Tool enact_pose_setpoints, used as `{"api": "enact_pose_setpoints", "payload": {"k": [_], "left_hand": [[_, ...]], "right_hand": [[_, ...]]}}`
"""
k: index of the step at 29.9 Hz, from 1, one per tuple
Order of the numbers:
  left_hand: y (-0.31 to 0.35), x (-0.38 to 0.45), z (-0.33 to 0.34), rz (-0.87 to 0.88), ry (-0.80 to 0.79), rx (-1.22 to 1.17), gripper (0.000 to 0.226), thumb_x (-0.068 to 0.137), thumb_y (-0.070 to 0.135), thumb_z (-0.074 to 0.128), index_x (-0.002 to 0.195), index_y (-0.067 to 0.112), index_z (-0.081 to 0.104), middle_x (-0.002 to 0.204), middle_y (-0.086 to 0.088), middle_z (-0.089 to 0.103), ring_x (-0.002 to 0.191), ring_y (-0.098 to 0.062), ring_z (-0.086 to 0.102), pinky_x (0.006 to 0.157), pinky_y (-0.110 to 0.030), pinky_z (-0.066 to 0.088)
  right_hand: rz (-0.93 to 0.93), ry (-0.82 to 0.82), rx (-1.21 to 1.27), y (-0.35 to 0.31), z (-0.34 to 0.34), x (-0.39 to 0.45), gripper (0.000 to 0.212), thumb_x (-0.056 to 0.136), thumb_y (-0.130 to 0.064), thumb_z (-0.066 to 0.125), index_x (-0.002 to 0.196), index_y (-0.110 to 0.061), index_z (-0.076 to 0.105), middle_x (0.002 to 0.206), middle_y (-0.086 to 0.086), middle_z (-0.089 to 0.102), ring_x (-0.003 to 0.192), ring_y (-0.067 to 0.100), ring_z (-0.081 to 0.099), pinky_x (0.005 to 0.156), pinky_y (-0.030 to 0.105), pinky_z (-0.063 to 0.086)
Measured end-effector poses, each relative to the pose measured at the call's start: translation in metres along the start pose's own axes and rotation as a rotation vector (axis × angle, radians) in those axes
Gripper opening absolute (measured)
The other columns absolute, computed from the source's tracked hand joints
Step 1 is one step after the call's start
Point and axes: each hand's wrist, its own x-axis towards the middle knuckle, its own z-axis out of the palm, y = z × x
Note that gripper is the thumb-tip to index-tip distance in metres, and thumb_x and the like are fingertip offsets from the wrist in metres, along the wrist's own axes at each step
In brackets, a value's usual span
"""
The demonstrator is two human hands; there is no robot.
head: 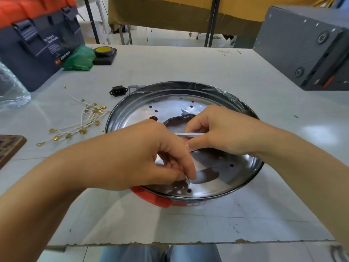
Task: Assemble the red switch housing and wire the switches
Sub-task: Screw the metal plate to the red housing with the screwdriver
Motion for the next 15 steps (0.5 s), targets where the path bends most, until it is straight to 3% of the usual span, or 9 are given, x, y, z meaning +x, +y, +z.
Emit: {"api": "enact_pose_setpoints", "payload": {"k": [8,15], "left_hand": [[0.0001,0.0051,0.0041,-0.027,-0.062,-0.036,0.010,0.080,0.020,0.072,0.087,0.028,0.075,0.072,0.014,0.067,0.073,-0.008,0.066,0.069,-0.014,0.048],[-0.0011,0.0060,0.0052,-0.020,-0.108,-0.023,0.010,0.086,0.022,0.068,0.088,0.030,0.073,0.076,0.012,0.066,0.077,-0.016,0.065,0.072,-0.030,0.052]], "right_hand": [[-0.015,0.009,0.008,0.0005,0.0008,-0.0023,0.028,0.079,-0.024,0.073,0.054,-0.027,0.061,0.040,-0.014,0.050,0.039,0.001,0.043,0.041,0.013,0.033],[-0.027,0.023,-0.002,0.0029,0.0016,-0.0024,0.025,0.079,-0.026,0.073,0.057,-0.027,0.063,0.045,-0.013,0.052,0.043,0.001,0.043,0.044,0.015,0.037]]}}
